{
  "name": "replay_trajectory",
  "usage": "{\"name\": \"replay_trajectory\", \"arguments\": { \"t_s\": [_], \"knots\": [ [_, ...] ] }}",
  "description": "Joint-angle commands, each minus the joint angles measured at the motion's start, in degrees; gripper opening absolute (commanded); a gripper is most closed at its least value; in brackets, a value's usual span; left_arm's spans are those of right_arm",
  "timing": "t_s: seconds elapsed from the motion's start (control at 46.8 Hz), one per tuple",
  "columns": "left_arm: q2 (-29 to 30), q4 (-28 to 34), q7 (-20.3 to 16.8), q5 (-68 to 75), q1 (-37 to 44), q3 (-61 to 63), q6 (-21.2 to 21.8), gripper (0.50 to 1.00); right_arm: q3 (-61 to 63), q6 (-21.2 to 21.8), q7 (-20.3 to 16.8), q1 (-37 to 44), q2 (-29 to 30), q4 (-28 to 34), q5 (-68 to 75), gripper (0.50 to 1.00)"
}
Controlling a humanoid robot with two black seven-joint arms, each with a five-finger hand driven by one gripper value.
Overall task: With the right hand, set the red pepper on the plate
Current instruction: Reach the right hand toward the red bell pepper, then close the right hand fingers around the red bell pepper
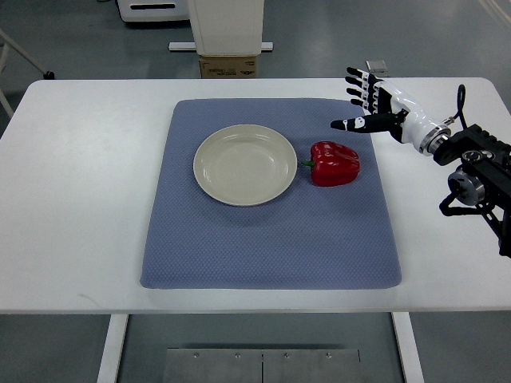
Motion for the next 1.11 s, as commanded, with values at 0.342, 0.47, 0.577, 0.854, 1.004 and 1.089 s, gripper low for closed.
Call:
{"name": "replay_trajectory", "arguments": {
  "t_s": [0.342, 0.47, 0.577, 0.854, 1.004, 1.089],
  "knots": [
    [0.0, 0.1, 0.0, 0.1, 0.0, 0.0, 0.0, 1.0, -8.0, 0.4, 3.8, 2.6, -4.2, 6.6, -9.8, 1.0],
    [0.0, 0.0, 0.0, 0.1, 0.0, 0.0, 0.0, 1.0, -11.4, 0.5, 5.4, 3.6, -4.6, 7.0, -13.0, 1.0],
    [0.0, 0.0, 0.0, 0.1, 0.0, 0.0, 0.0, 1.0, -13.7, 0.2, 6.0, 4.3, -4.7, 7.0, -14.5, 0.998],
    [0.0, 0.0, 0.1, 0.1, 0.0, 0.0, 0.0, 1.0, -17.1, -0.8, 6.0, 4.9, -5.0, 6.8, -15.6, 0.989],
    [0.0, 0.0, 0.0, 0.0, 0.0, 0.0, 0.0, 1.0, -19.5, -3.1, 6.0, 5.0, -4.7, 6.6, -15.8, 0.989],
    [0.0, 0.0, 0.0, 0.1, 0.0, 0.0, 0.0, 1.0, -20.6, -4.3, 6.0, 5.0, -4.4, 6.2, -15.8, 0.987]
  ]
}}
